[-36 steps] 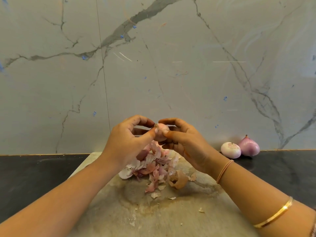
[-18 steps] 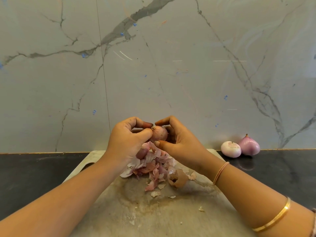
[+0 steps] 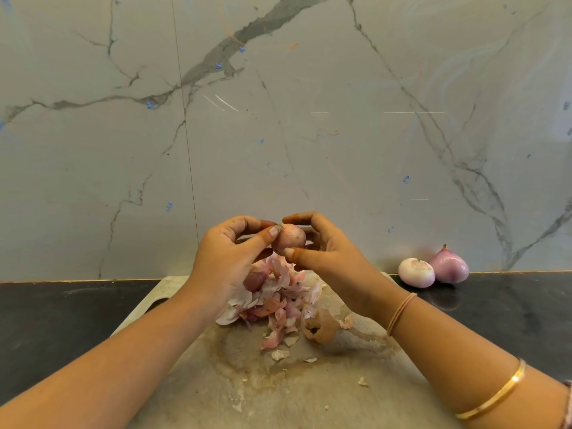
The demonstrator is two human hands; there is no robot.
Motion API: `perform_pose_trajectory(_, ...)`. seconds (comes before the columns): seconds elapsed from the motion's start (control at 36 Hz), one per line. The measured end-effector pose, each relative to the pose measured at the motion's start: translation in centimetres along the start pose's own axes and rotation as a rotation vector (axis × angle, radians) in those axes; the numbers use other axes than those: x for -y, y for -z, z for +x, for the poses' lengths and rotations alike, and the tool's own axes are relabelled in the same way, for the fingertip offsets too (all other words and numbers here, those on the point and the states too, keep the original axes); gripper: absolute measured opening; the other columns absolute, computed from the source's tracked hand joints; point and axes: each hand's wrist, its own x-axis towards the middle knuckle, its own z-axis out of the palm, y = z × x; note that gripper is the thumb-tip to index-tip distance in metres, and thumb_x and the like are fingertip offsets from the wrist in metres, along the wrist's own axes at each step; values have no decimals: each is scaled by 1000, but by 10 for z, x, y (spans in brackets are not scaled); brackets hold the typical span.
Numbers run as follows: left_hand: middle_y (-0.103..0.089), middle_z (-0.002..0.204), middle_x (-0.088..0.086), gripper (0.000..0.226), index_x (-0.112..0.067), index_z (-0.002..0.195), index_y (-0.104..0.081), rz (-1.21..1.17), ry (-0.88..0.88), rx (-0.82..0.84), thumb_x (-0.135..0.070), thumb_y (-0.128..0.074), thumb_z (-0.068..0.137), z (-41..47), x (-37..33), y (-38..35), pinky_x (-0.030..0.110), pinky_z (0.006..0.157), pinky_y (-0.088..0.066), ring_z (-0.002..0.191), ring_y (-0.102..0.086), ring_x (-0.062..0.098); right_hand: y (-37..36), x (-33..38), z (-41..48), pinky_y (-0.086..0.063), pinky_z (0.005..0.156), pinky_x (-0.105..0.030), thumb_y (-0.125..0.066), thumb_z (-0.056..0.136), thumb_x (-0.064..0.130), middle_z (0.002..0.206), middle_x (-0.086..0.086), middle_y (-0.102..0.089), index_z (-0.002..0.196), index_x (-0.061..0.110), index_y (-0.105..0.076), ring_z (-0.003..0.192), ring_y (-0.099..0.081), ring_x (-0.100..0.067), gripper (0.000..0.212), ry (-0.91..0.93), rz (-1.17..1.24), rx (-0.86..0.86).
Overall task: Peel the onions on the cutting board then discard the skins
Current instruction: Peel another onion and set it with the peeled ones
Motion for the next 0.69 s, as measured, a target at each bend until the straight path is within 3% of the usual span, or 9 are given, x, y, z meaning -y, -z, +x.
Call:
perform_pose_trajectory(0.17,-73,87,3,5,-16,88,-69,68,7,-6,-16,-64,87,2,3,2,27,72,-56,79,-72,15,1,0,1,-48,71,-26,-55,96,13,110,-10,-60,130,22,-43,80,-58,-16,37,-64,100,-13)
perform_pose_trajectory(0.28,-72,88,1,9,-18,89,-66,118,-26,-7,-14,-59,91,2,2,1,20,68,-56,77,-70,9,3,2,1,-52,69,-31,-47,101,17,114,-24,-60,124,16,-44,77,-62,-23,23,-113,225,0)
perform_pose_trajectory(0.39,-73,84,1,6,-16,88,-68,92,-29,-27,-20,-64,87,1,1,2,23,67,-57,79,-71,14,3,1,1,-54,72,-32,-48,100,13,102,-18,-63,117,17,-47,76,-63,-23,18,-104,243,15)
perform_pose_trajectory(0.47,-74,84,1,37,-16,89,-71,85,-48,-6,-43,-73,64,0,-1,3,34,75,-57,84,-71,19,2,1,2,-54,75,-33,-51,98,10,99,-14,-63,116,17,-47,76,-62,-23,20,-79,206,15)
perform_pose_trajectory(0.5,-74,84,0,37,-17,88,-71,111,-53,-6,-43,-73,63,-1,-2,2,36,77,-56,84,-70,19,2,1,2,-54,76,-33,-53,97,9,98,-13,-63,116,17,-46,76,-62,-23,22,-74,192,15)
perform_pose_trajectory(0.61,-74,78,-3,2,-19,83,-72,169,-35,-62,-18,-72,81,1,1,1,36,78,-58,76,-71,13,1,0,3,-55,75,-28,-54,96,7,102,-13,-62,116,19,-48,76,-63,-20,24,-68,151,13)
perform_pose_trajectory(0.69,-73,81,-1,4,-18,86,-70,194,-32,-38,-15,-67,87,3,3,1,34,78,-57,77,-70,11,1,0,3,-54,73,-27,-53,97,6,103,-13,-61,113,22,-50,76,-62,-20,23,-69,158,12)
